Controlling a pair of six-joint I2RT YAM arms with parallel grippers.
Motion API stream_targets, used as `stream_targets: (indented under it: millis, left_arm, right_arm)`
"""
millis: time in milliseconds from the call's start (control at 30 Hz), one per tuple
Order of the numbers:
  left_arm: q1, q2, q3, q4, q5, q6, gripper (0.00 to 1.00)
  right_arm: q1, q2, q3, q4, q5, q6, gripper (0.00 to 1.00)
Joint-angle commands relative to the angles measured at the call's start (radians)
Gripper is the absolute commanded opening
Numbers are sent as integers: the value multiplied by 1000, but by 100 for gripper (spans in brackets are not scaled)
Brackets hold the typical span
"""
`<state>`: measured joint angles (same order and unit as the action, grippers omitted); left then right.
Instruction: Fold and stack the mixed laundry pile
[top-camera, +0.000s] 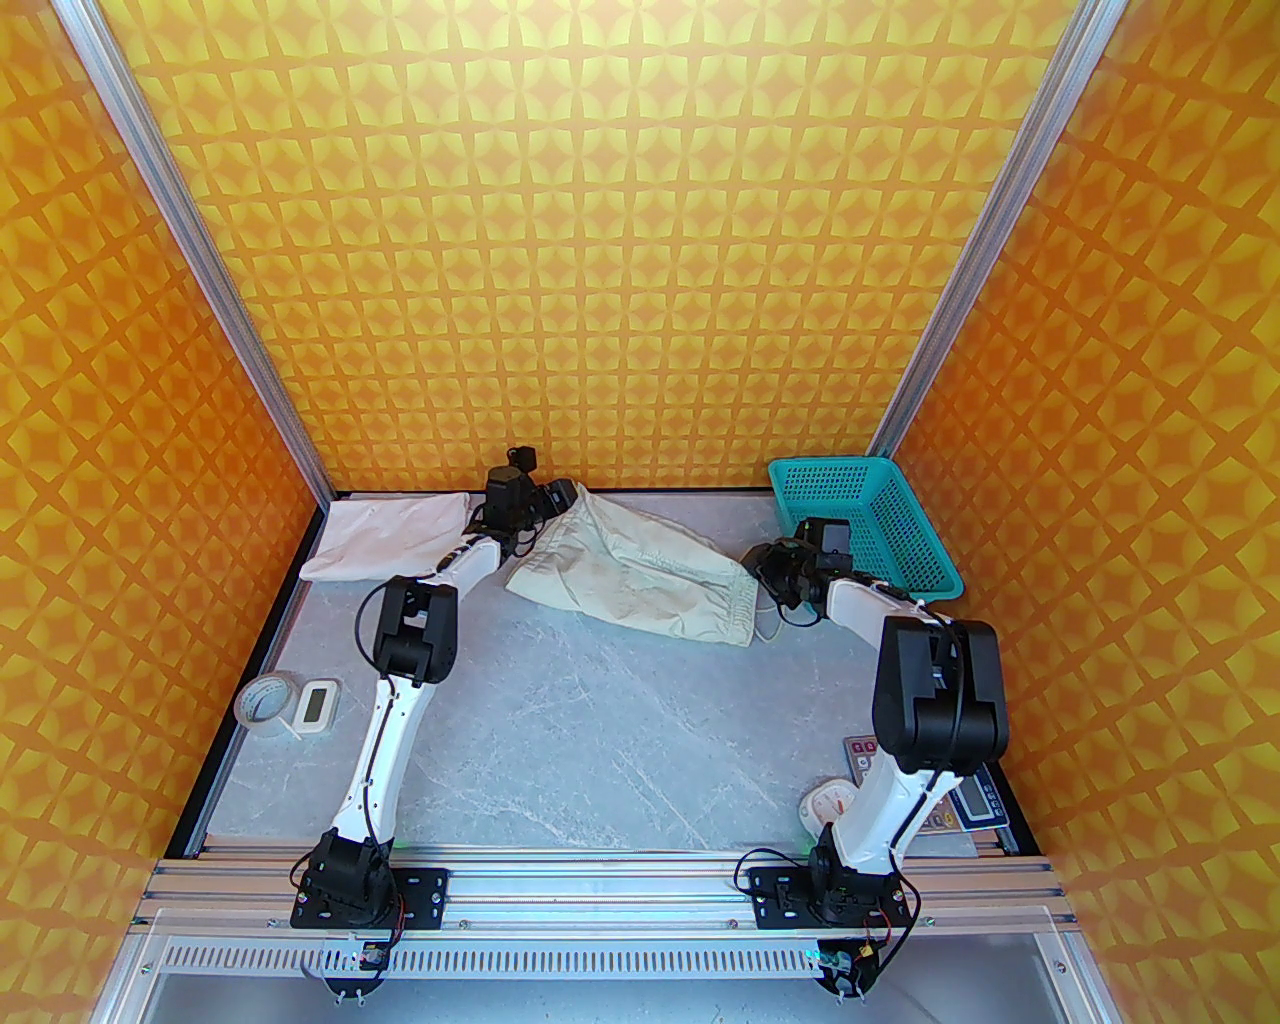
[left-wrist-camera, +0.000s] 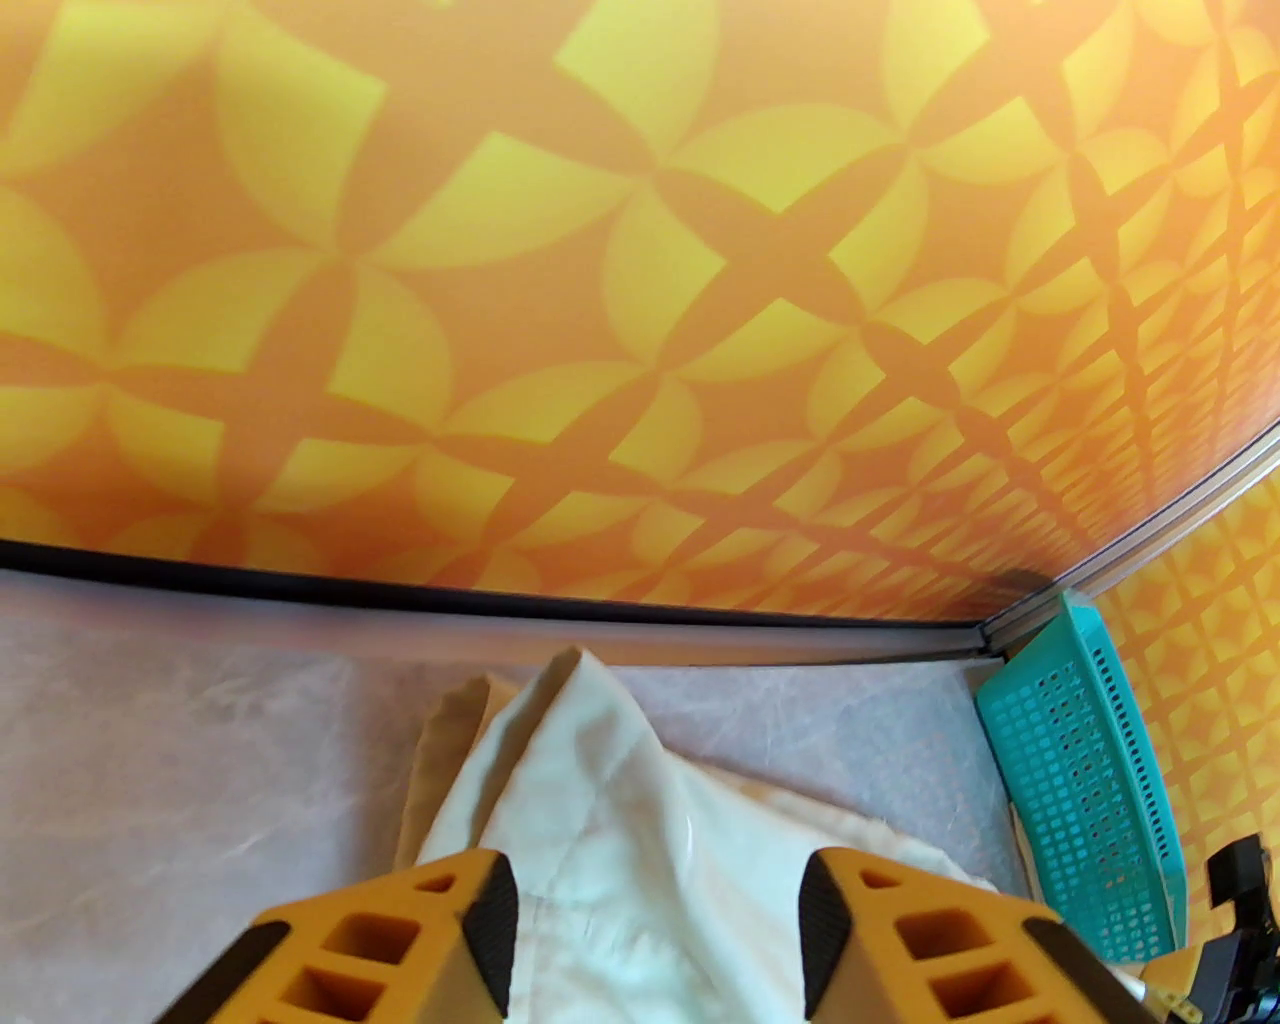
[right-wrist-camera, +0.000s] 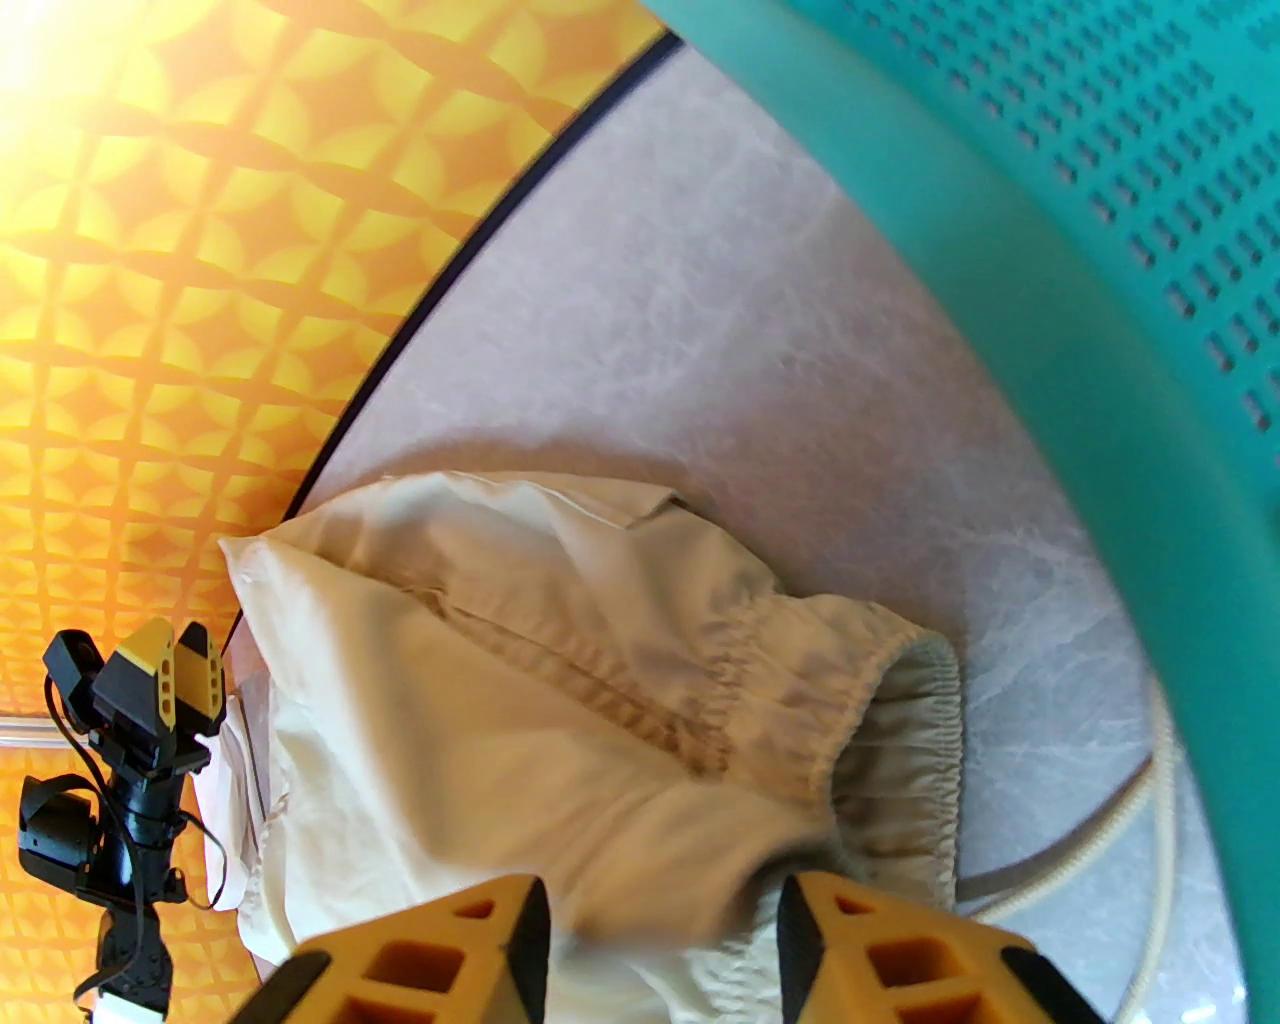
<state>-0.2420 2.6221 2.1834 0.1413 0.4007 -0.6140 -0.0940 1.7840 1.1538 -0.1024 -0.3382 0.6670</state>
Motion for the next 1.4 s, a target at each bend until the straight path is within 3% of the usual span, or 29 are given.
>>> stream_targets:
  millis: [0, 267, 433, 800, 933, 1167, 1367]
  left_arm:
    - [6, -176, -100, -48, 17, 88, 51]
    - [-22, -392, -376, -147, 97, 133, 39]
    - [-60, -399, -419, -279, 133, 189, 25]
    - [-40, -368, -539, -282, 145, 215, 5]
    - [-11, -346, -584, -234, 147, 215, 2]
    - [2, -293, -604, -197, 159, 239, 0]
    - [7, -319, -613, -225, 178, 252, 0]
  right_arm:
    - [-4, -115, 29, -54, 50, -76, 44]
    - [75, -174, 20, -161, 23, -161, 38]
    - [132, -57, 59, -153, 1, -149, 28]
    - [97, 231, 295, -198, 54, -158, 19]
    - [65, 318, 356, -226, 51, -143, 19]
    - [56, 410, 424, -261, 53, -149, 28]
    - [56, 359, 439, -321, 83, -194, 32]
